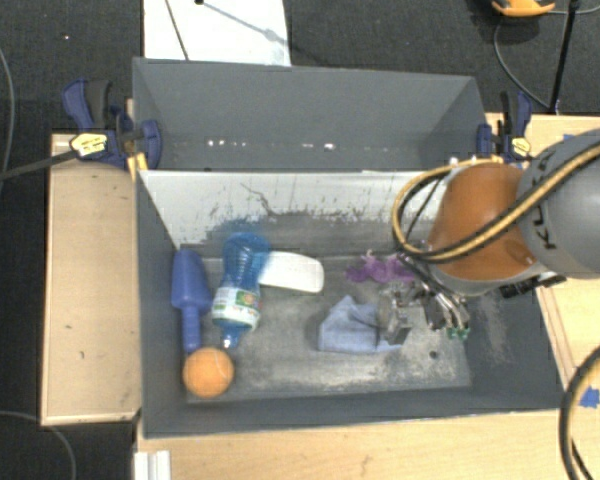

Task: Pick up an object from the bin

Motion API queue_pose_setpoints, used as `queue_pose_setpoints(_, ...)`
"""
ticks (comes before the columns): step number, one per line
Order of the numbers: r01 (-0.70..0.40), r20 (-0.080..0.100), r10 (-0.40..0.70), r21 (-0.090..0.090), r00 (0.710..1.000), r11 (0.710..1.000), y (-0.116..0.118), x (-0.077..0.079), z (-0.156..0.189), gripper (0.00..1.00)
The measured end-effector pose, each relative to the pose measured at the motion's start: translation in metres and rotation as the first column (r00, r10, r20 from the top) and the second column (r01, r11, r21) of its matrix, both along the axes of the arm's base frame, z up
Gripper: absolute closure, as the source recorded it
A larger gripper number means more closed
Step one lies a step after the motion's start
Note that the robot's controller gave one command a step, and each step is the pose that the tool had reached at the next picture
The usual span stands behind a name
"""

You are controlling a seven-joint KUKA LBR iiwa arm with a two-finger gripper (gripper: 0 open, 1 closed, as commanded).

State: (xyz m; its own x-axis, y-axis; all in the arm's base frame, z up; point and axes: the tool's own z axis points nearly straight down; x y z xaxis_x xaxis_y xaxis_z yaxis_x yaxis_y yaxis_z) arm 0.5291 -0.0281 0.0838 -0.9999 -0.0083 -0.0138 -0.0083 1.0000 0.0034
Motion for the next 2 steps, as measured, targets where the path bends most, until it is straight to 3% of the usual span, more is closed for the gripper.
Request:
queue_pose_setpoints(1,-0.001,0.0,0.001,0.0,1.0,1.0,0.0,0.0,0.001,1.0)
queue_pose_setpoints(2,-0.1,0.002,0.1,-0.002,0.995,0.995,-0.016,-0.011,0.01,0.0)
